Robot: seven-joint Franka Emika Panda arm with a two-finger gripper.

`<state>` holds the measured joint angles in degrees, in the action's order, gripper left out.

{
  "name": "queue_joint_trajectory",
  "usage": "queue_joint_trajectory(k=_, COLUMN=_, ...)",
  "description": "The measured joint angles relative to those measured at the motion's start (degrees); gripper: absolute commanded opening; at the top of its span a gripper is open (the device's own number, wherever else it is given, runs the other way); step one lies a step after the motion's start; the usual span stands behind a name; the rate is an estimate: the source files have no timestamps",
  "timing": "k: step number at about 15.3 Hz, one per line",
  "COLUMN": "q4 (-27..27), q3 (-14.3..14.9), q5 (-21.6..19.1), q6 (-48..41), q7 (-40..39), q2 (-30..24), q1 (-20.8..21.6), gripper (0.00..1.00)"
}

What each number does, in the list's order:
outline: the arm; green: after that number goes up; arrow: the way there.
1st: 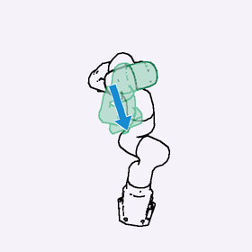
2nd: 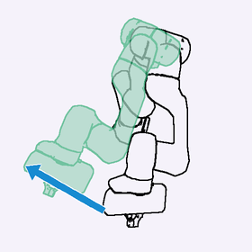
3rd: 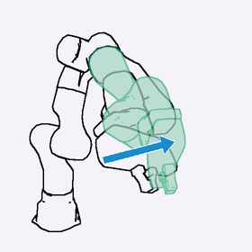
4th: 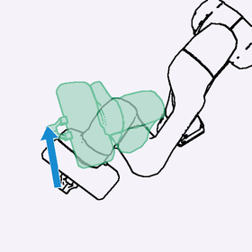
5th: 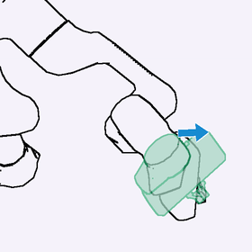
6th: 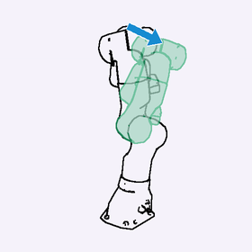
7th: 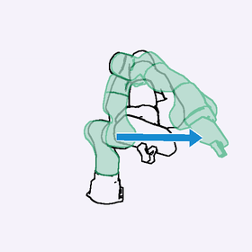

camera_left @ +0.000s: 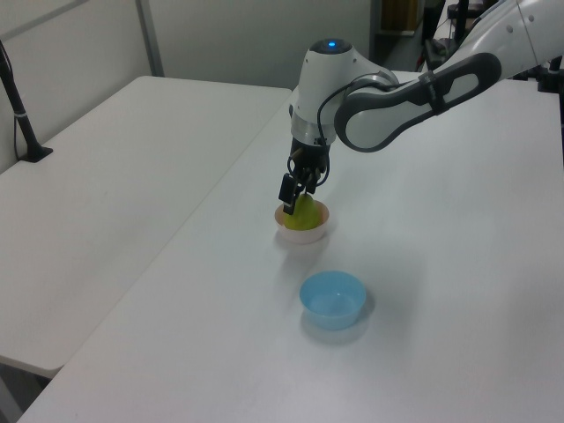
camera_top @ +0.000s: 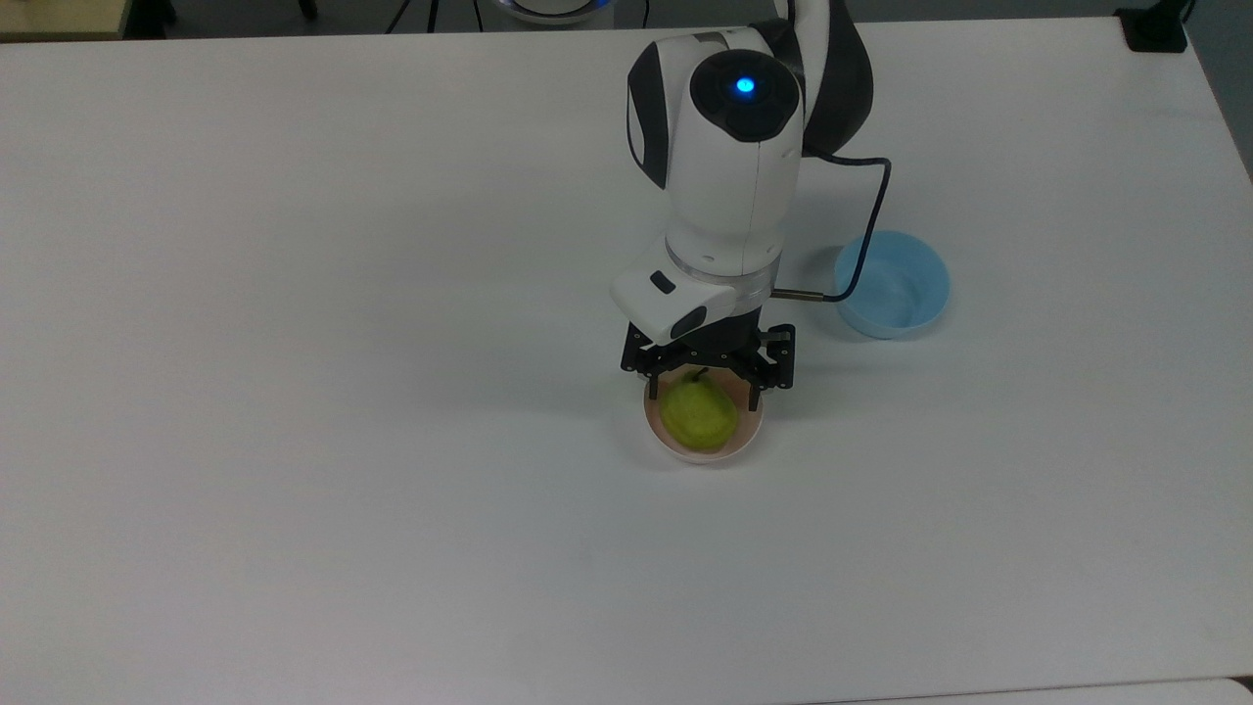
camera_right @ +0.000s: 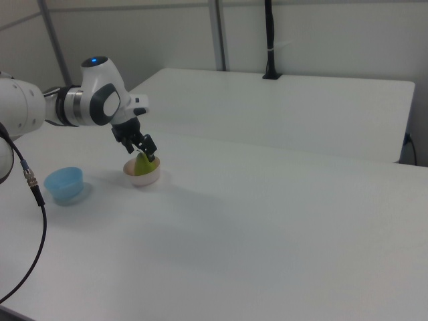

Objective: Place the pear in the bowl

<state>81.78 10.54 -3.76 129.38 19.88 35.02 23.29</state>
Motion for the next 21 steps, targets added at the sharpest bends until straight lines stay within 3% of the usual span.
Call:
queue_joint_trajectory(k=4, q4=-0.53, q3=0.25, q5=0.72, q6=-1.44, q7=0.0, q2=-4.15, q1=-1.08, gripper=1.0)
queue_joint_trajectory(k=8, q4=0.03, q3=0.36, q5=1.39, q6=-13.08, q7=-4.12, q2=-10.84, q1=-4.53, gripper=1.0)
queue_joint_trajectory(k=10, q4=0.87, q3=0.37, q5=1.4, q6=-19.04, q7=-8.66, q2=-14.37, q1=-7.43, gripper=1.0)
queue_joint_trajectory(k=14, q4=3.41, q3=-3.13, q5=1.41, q6=-29.84, q7=-18.75, q2=-22.07, q1=-17.69, gripper=1.0)
queue_joint_trajectory(k=17, q4=5.55, q3=-4.14, q5=1.41, q6=-31.92, q7=-20.65, q2=-26.15, q1=-21.79, gripper=1.0)
queue_joint_trajectory(k=21, q4=8.65, q3=-4.61, q5=1.69, q6=-31.98, q7=-20.77, q2=-28.84, q1=-22.46, gripper=1.0)
